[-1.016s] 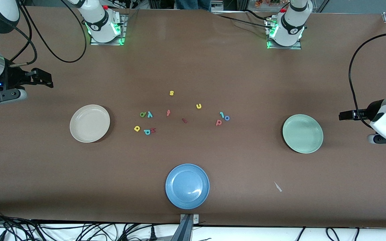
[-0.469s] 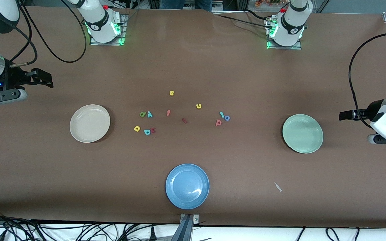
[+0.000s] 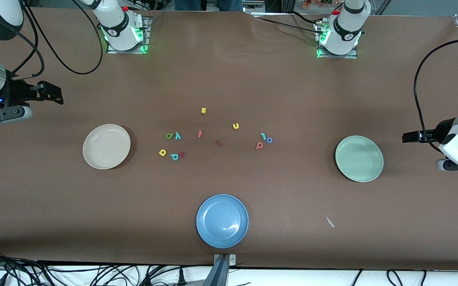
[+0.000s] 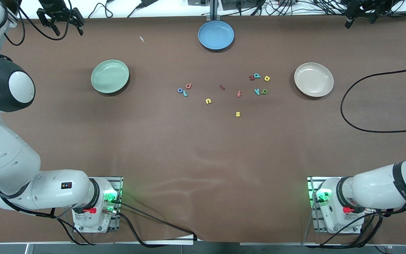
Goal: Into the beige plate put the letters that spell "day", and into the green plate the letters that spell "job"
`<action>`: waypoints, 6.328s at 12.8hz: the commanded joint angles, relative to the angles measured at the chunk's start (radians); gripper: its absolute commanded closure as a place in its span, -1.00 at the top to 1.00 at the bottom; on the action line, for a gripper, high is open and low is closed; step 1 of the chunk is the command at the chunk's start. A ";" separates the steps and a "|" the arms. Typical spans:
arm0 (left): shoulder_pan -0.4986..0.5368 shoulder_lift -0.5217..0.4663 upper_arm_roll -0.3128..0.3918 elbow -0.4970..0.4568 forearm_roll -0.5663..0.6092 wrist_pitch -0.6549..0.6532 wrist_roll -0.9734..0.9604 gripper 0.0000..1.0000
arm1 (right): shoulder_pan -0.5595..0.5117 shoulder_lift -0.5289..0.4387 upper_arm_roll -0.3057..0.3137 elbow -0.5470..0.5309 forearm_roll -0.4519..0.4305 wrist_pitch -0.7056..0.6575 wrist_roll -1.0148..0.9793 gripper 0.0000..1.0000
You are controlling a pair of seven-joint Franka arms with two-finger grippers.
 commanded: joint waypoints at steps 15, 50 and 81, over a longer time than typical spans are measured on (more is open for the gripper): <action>0.002 -0.004 0.006 -0.003 -0.035 0.002 0.018 0.99 | 0.000 0.004 -0.002 0.006 0.003 -0.007 -0.006 1.00; 0.000 0.010 0.007 -0.002 -0.095 0.018 0.013 0.99 | 0.001 0.012 0.000 0.001 0.006 -0.008 -0.003 1.00; -0.415 0.149 -0.028 -0.405 -0.304 0.708 -1.183 0.78 | 0.253 0.320 0.064 -0.480 0.102 1.024 0.331 1.00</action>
